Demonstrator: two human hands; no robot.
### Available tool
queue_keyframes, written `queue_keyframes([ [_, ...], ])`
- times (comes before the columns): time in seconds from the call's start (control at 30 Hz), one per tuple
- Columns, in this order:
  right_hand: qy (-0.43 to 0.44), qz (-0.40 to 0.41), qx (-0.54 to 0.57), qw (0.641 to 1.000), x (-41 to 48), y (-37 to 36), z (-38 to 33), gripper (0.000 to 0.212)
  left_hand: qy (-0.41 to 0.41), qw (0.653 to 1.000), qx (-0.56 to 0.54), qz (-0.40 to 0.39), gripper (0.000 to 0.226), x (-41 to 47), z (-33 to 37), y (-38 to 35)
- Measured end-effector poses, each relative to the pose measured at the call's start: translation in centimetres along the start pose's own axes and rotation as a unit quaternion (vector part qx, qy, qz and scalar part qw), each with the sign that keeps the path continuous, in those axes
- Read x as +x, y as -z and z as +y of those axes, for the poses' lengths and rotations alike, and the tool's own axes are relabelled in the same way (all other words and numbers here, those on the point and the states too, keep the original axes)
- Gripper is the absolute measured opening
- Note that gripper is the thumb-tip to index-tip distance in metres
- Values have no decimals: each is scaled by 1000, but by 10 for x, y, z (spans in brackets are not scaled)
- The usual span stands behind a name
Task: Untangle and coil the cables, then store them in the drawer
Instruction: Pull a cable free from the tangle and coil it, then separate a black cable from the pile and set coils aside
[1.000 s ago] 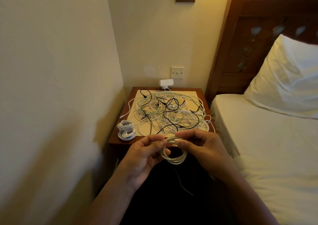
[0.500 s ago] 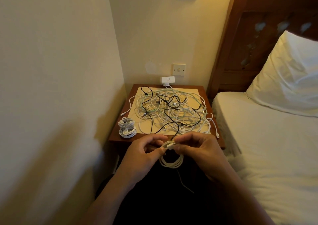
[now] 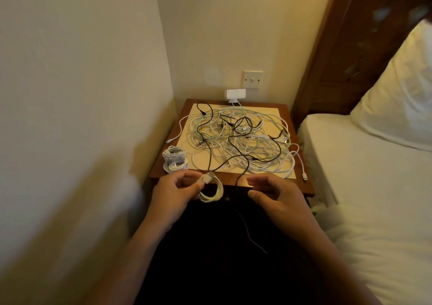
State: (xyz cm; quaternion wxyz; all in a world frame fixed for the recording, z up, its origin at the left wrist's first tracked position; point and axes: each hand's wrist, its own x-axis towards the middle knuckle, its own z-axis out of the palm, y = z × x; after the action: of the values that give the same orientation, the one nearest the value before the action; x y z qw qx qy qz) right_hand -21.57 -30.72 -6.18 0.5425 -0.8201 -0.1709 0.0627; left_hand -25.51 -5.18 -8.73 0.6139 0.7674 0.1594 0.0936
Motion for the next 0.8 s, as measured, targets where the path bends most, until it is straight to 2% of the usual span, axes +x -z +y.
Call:
queue_keyframes([
  [0.13,-17,1,-22,1000,10,6,4,24,13,993,36,111,19,39,-31,-3],
  [0.33,-29,-4,-13,999,24,6,13,22,9,972,116,203,16,62,-59,-21],
  [0.6,-28,0,-40,999,54,6,27,20,-22,960,171,221,12,69,-62,-29],
  [0.73,-14,31,-91,995,84,-1,26,18,-41,950,222,214,5,63,-56,-22],
  [0.8,-9,33,-138,990,105,-5,30,24,-65,948,229,211,7,58,-49,-19],
])
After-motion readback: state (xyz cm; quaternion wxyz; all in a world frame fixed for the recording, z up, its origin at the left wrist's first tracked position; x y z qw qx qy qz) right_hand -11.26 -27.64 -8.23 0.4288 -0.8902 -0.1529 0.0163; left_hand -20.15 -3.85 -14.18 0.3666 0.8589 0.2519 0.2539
